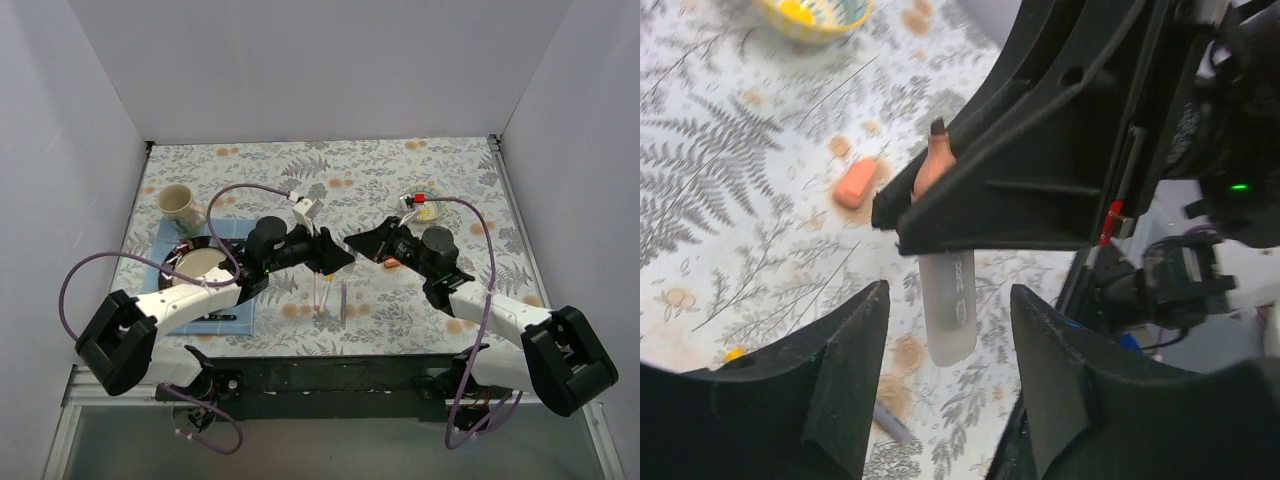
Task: Insert the pens into the pen caps
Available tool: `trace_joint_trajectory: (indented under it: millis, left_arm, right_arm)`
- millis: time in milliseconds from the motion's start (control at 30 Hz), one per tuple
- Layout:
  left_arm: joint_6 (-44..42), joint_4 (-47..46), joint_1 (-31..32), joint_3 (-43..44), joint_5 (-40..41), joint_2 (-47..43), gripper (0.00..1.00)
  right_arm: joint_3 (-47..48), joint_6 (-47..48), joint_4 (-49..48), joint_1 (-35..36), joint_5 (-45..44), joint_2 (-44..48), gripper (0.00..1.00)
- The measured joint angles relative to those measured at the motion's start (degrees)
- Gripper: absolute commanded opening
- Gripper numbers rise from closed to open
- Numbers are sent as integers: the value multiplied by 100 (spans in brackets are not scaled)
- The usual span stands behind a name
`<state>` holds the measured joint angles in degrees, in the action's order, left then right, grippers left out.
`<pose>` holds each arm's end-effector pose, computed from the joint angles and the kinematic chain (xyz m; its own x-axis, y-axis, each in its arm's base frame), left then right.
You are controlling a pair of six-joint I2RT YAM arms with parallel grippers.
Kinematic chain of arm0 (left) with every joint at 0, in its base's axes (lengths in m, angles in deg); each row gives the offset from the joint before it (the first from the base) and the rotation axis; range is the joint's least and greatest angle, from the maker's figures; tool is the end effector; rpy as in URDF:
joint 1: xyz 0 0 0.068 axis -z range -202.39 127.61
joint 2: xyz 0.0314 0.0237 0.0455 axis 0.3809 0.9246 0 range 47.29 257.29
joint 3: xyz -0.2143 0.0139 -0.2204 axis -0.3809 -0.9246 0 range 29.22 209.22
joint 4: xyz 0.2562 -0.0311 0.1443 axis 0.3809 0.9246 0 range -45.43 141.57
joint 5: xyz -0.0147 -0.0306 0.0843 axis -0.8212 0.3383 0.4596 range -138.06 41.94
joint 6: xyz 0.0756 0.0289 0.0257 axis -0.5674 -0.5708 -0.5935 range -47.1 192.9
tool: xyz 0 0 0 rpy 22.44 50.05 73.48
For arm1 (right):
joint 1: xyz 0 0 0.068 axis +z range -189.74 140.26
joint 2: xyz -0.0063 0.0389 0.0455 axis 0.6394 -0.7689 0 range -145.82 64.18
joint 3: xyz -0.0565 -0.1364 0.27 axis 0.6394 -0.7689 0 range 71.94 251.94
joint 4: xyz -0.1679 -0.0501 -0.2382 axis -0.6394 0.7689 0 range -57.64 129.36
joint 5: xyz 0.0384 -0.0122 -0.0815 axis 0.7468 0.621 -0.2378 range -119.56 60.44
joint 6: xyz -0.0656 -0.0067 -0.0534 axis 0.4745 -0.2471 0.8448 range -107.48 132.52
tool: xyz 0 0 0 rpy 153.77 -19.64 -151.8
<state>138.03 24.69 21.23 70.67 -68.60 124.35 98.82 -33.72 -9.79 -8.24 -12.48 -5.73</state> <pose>0.2389 -0.2638 0.2518 -0.8904 -0.3250 -0.3186 0.1965 0.3569 -0.9133 0.2518 0.1801 0.2449 -0.5507 0.4721 -0.6883 -0.5093 0.4633 0.7253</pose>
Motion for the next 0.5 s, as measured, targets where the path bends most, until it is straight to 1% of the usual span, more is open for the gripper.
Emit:
trace_joint_trajectory:
  millis: [133, 233, 300, 400, 500]
  left_arm:
    - [234, -59, -39, 81, -474, -481, 52]
    - [455, -201, -55, 96, -994, -605, 53]
    - [627, -306, -55, 94, -1340, -603, 52]
    - [896, -627, -61, 50, -1762, -601, 46]
    - [1165, -986, -72, -13, -2070, -562, 44]
  right_arm:
    - [-232, -2, -1060, 0, 789, 380, 1]
    - [-293, -136, -1744, 0, 1226, 461, 1]
    - [-297, -225, -2061, 0, 1443, 485, 1]
    - [-297, -343, -2286, 0, 1615, 492, 1]
    - [-308, -468, -2468, 0, 1722, 525, 1]
